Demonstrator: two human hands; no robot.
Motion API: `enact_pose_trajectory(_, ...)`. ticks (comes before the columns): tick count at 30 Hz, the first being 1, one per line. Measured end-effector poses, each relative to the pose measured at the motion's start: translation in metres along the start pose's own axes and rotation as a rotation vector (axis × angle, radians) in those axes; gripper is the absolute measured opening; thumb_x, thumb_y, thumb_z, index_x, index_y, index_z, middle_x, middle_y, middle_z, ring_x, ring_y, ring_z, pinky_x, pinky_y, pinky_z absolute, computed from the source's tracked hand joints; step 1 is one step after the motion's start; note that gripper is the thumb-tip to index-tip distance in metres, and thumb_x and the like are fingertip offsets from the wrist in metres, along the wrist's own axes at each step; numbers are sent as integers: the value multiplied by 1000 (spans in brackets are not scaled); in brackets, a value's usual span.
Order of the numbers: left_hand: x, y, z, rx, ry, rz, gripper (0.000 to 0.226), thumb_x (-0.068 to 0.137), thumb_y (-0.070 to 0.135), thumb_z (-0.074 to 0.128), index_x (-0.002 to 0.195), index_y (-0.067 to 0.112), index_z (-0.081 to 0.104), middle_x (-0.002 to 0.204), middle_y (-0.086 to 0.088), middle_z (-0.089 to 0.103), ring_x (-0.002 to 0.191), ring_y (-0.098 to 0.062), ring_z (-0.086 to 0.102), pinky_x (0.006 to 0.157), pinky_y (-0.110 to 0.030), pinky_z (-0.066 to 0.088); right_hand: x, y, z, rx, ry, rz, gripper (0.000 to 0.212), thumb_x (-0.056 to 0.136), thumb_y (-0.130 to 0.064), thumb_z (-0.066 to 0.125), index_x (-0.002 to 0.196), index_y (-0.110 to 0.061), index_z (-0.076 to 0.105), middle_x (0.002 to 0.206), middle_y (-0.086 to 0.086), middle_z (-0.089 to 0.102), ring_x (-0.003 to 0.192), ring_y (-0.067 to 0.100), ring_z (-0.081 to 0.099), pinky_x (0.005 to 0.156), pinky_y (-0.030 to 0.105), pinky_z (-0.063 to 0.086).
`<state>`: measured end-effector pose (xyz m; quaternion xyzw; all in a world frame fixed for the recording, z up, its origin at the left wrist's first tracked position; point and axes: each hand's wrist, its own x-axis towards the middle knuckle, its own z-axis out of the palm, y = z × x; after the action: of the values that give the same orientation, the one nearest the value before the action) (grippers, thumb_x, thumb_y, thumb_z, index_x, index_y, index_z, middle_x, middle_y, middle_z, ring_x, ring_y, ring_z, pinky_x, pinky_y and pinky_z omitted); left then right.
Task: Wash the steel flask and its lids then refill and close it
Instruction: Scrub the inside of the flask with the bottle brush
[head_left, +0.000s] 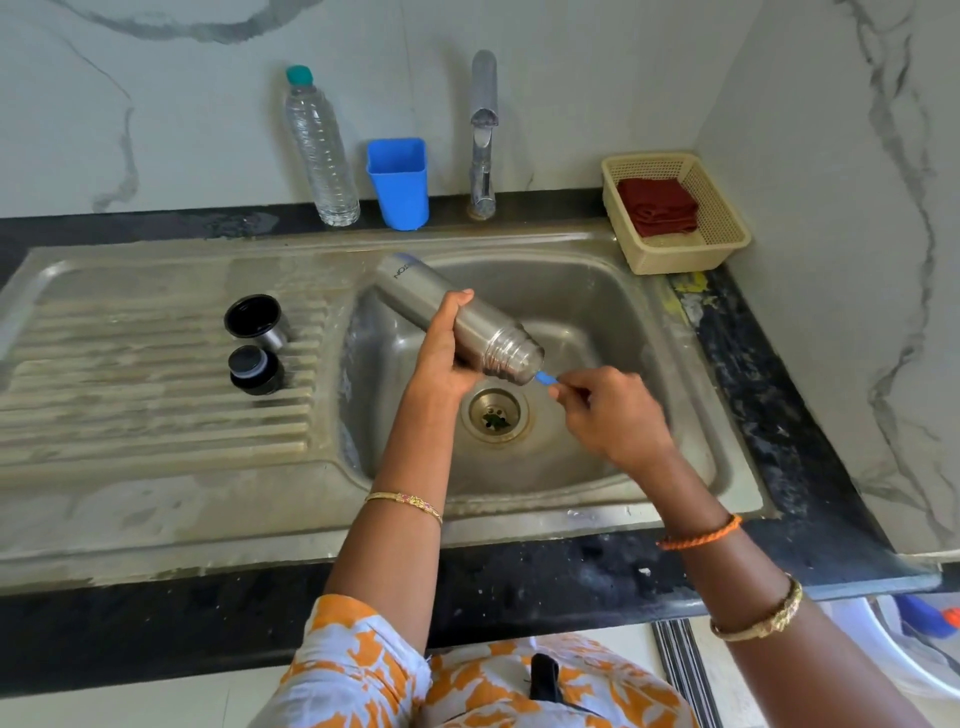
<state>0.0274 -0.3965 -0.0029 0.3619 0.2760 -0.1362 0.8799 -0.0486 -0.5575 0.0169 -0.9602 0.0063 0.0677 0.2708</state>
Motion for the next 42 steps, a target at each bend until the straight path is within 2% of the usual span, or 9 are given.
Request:
enact_pose_trajectory(5, -2, -2, 0, 7, 35, -30, 28, 81, 21, 72, 98, 8, 53, 89, -12, 63, 83, -26, 64, 71, -44, 55, -13, 1, 16, -340, 387, -223, 10, 84, -18, 67, 79, -10, 70, 65, 3, 60, 49, 34, 56, 44, 28, 40)
enact_pose_trajectory(12, 0, 2, -9, -106, -321, 52, 49, 76, 27, 69, 118, 11, 50, 111, -16, 62, 106, -29, 56, 86, -41, 53, 0, -1, -6, 1223, -511, 462, 30, 100, -23, 41, 79, -8, 57, 49, -7, 27, 32, 2, 18, 30, 13, 12)
enact_pose_trajectory(16, -2, 23, -8, 111, -271, 47, 87, 59, 42, 83, 133, 15, 47, 112, -10, 63, 106, -28, 60, 83, -43, 53, -3, 6, -1, 604, -20, 80, 22, 93, -25, 57, 78, -16, 71, 53, -6, 47, 40, 6, 37, 43, 19, 28)
enact_pose_trajectory(23, -11, 11, 1, 60, 65, -32, 54, 81, 36, 74, 117, 9, 44, 101, -15, 60, 90, -28, 60, 83, -52, 50, -6, 19, 8, -217, 457, -307, 10, 86, -26, 64, 82, -21, 71, 66, -4, 64, 54, 27, 60, 43, 24, 39)
enact_pose_trajectory(26, -11, 5, -1, 18, 42, -30, 49, 81, 28, 72, 118, 7, 48, 101, -14, 61, 91, -28, 62, 75, -47, 54, -3, 16, 10, -82, 276, -150, 17, 90, -29, 60, 81, -20, 72, 62, -1, 60, 58, 22, 56, 52, 28, 44)
enact_pose_trajectory(30, -10, 7, -2, -57, -94, 17, 54, 80, 29, 70, 124, 7, 49, 103, -14, 63, 99, -30, 64, 76, -44, 57, 6, 12, -3, 1003, -414, 412, 32, 98, -27, 45, 78, -11, 63, 52, -5, 27, 34, 5, 20, 33, 16, 16)
enact_pose_trajectory(32, -11, 10, -3, -20, -130, 15, 56, 81, 30, 70, 128, 8, 47, 107, -14, 62, 101, -29, 62, 80, -46, 55, 7, 14, -6, 1142, -511, 482, 32, 99, -27, 41, 83, -8, 62, 51, -7, 25, 34, 3, 18, 31, 15, 12)
enact_pose_trajectory(38, -16, 17, -6, 117, 117, -92, 60, 75, 29, 79, 122, 11, 46, 108, -15, 61, 96, -29, 60, 70, -46, 54, -5, 24, 7, -133, 390, -310, 17, 91, -32, 60, 84, -22, 72, 56, -9, 58, 52, 22, 55, 46, 25, 40)
enact_pose_trajectory(42, -13, 8, -15, 218, 193, -90, 65, 72, 33, 80, 124, 10, 48, 106, -13, 64, 93, -24, 63, 65, -40, 51, -7, 31, 10, -235, 473, -450, 27, 90, -39, 51, 90, -24, 73, 68, -6, 66, 55, 21, 62, 37, 24, 42)
